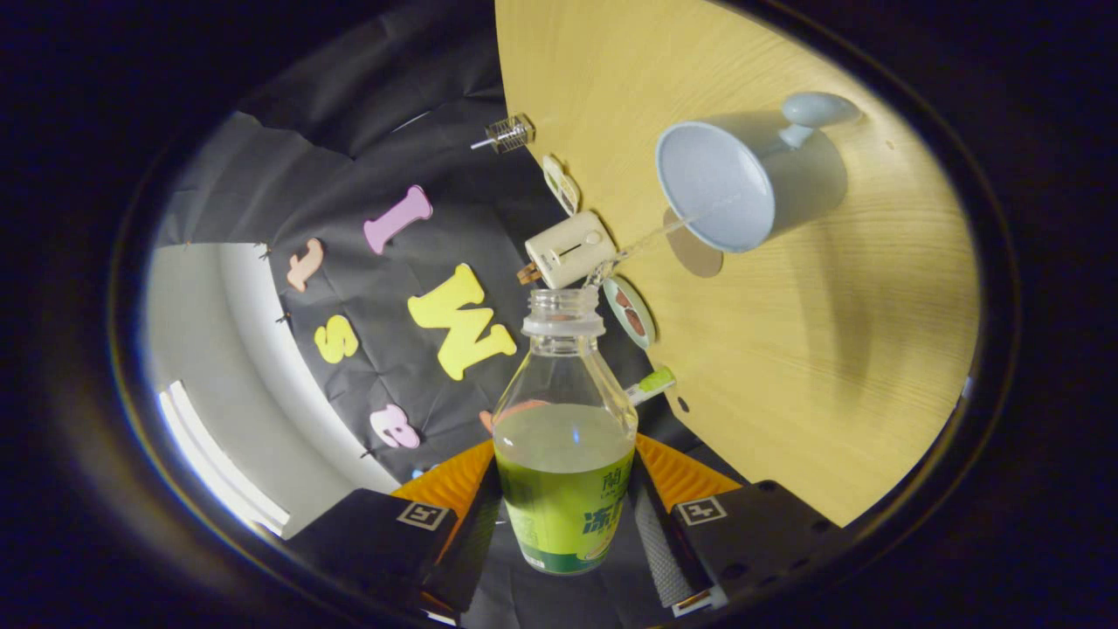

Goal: Take the bottle from table, then pour the juice into the cup, finally place the bottle on the coaster

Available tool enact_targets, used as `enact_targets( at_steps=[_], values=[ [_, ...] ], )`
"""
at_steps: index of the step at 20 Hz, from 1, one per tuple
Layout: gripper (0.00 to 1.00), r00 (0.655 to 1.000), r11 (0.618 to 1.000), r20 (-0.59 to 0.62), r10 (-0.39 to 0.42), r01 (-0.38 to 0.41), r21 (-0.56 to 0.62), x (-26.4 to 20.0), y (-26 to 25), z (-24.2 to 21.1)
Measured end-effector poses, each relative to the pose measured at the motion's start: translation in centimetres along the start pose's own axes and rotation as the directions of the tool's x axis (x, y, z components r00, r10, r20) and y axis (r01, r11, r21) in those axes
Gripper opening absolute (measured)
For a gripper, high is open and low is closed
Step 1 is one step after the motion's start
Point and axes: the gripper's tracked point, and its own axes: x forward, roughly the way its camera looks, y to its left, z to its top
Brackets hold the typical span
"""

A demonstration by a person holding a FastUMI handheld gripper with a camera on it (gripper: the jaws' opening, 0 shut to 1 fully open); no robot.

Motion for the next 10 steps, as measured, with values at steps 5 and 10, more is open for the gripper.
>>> enact_targets(
  at_steps=[5, 10],
  values=[
    [0.79, 1.000, 0.996, 0.021, 0.023, -0.025, 0.089, 0.03, 0.82, 0.56],
    [0.80, 1.000, 0.994, -0.006, 0.013, -0.013, 0.108, 0.50, 0.64, 0.33]
  ],
)
